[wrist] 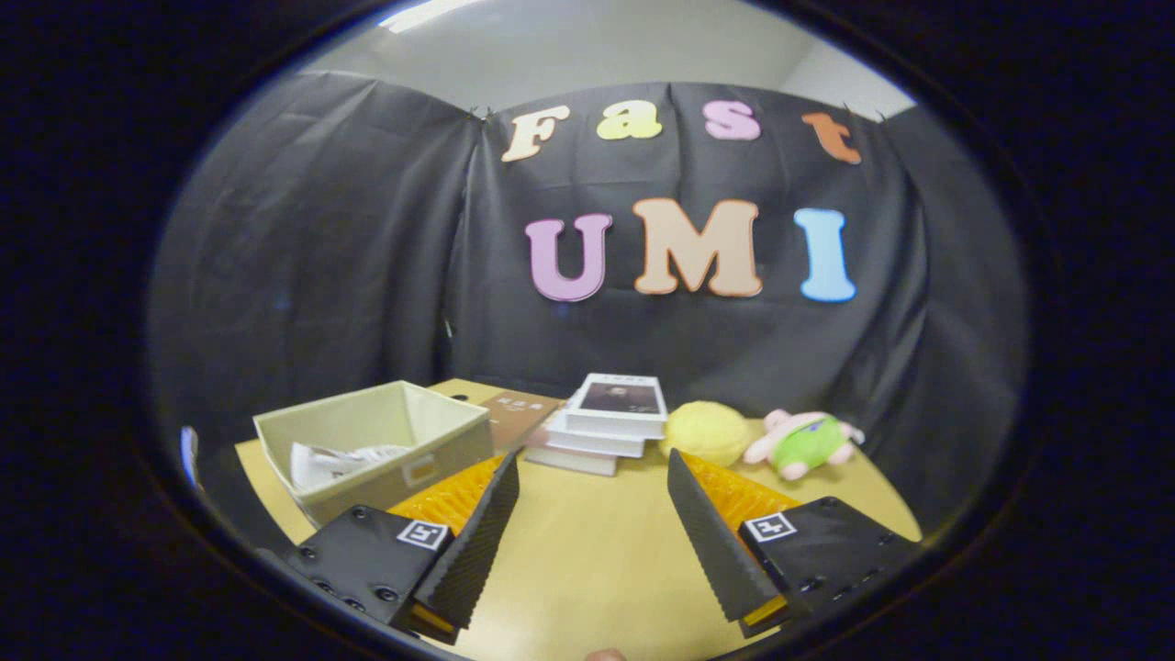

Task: Open the storage box then place both shoes into the box .Put the left shoe in first, then the right shoe, with the right side of both shoes facing outward in a uniform manner.

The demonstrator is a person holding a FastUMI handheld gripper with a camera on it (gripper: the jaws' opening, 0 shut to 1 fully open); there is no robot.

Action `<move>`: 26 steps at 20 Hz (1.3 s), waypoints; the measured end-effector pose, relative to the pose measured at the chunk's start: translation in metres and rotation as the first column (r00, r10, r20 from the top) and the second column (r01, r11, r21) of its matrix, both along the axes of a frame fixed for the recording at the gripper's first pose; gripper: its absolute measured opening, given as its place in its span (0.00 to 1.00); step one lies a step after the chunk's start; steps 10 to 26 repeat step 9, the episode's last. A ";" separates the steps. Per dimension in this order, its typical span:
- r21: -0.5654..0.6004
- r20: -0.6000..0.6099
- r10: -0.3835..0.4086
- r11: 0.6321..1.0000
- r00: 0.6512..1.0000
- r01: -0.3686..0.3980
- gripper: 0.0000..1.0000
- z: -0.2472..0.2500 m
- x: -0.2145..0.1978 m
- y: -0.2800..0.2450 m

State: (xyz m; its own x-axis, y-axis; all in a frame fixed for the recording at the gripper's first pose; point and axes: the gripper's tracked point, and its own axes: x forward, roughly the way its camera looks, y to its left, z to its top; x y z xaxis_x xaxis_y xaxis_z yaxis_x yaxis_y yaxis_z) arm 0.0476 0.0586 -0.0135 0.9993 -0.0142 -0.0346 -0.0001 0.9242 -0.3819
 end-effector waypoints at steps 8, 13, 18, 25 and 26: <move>-0.028 0.132 -0.019 0.999 0.991 0.023 1.00 0.032 -0.029 -0.014; -0.021 0.134 -0.025 0.999 0.991 0.028 1.00 0.032 -0.030 -0.015; -0.021 0.134 -0.025 0.999 0.991 0.028 1.00 0.032 -0.030 -0.015; -0.021 0.134 -0.025 0.999 0.991 0.028 1.00 0.032 -0.030 -0.015; -0.021 0.134 -0.025 0.999 0.991 0.028 1.00 0.032 -0.030 -0.015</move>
